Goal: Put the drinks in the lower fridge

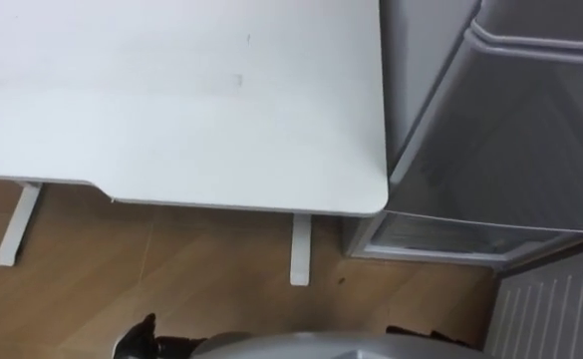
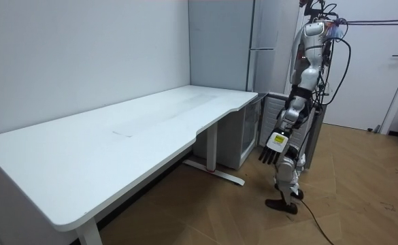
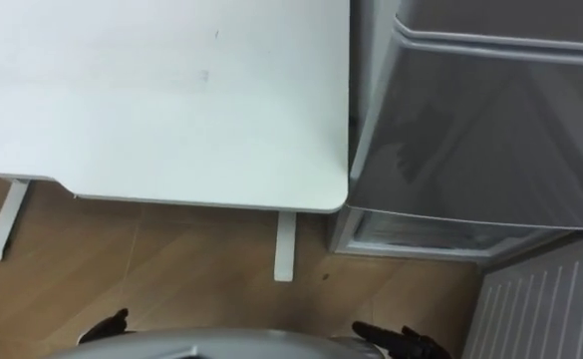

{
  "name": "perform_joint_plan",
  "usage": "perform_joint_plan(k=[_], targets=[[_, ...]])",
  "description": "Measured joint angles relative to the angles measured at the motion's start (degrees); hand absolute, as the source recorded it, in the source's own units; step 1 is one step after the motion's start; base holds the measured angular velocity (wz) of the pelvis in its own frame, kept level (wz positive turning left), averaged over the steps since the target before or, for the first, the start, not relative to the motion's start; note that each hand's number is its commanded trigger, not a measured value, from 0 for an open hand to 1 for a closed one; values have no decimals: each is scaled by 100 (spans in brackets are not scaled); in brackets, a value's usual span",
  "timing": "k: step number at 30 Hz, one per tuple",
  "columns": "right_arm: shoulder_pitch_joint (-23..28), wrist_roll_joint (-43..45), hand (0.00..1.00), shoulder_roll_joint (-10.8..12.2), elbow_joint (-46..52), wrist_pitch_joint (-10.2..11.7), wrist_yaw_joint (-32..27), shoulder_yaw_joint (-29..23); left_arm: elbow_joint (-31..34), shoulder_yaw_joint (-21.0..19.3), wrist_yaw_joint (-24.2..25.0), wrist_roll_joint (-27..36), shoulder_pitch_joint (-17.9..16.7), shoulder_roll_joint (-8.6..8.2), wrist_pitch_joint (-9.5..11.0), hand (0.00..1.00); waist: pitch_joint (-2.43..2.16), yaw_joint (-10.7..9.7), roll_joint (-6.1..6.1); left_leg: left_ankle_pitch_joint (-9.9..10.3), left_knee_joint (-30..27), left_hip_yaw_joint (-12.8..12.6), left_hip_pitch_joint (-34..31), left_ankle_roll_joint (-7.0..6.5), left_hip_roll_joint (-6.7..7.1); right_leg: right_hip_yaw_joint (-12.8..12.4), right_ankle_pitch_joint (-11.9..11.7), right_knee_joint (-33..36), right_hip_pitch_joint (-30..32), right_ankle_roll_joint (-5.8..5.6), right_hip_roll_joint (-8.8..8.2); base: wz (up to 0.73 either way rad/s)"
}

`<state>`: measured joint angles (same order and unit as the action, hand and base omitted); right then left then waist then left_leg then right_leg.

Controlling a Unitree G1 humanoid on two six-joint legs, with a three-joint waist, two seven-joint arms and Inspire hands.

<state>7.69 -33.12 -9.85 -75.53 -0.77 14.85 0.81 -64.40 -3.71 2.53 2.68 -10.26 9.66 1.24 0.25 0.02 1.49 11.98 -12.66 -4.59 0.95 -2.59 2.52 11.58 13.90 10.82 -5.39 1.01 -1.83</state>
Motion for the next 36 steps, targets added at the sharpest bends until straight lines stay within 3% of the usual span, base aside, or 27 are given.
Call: perform_joint_plan(k=[2,6,9,14,16,24,28,32,36], targets=[[-1,4,0,0,3,3,-70,-3,1,19,18,-7,38,-6,-2,0,31,-12,13,2,39,-2,82,-1,-8,-21,-1,-7,-59,-1,-1,-5],[-95,425,0,4,75,-5,-360,-214,-2,82,45,-4,68,-9,-64,0,26,-124,-66,8,88,-5,99,-10,-18,-57,-14,-11,-50,-11,-4,-2],[-106,749,0,2,243,6,-692,-221,-4,189,46,4,75,1,-93,0,24,-137,-102,8,143,-148,170,-9,-42,-210,-14,-19,-33,-11,10,-21],[-123,1484,0,-4,665,47,-1262,-583,-3,159,80,-201,122,2,-87,0,3,-221,-74,7,193,-312,180,-8,-72,-368,-38,-5,53,-2,36,-21],[-27,1911,0,-9,1352,56,-1619,-887,18,150,92,-358,124,18,-90,0,3,-309,-63,6,195,-353,182,-8,-72,-397,-41,-7,65,-4,50,-10],[78,2534,0,-4,3648,229,-2651,-1045,286,152,196,-743,231,55,-103,0,2,-454,91,6,197,-490,279,-7,-89,-677,-78,-8,66,3,90,-18],[455,2664,0,-4,5398,218,-3011,-1269,395,151,213,-885,218,55,-140,0,-34,-599,145,6,201,-489,261,-7,-77,-707,-76,-39,100,-4,88,-2],[529,2939,0,-13,5910,265,-3404,-1464,509,151,197,-1021,186,45,-177,0,-59,-614,190,6,290,-622,257,-6,-91,-863,-90,-3,215,-7,127,-19],[515,2955,0,-35,6112,278,-3876,-1948,690,91,196,-1026,85,47,-183,0,-72,-761,213,5,324,-630,248,-6,-90,-877,-124,5,239,-25,123,-5]])
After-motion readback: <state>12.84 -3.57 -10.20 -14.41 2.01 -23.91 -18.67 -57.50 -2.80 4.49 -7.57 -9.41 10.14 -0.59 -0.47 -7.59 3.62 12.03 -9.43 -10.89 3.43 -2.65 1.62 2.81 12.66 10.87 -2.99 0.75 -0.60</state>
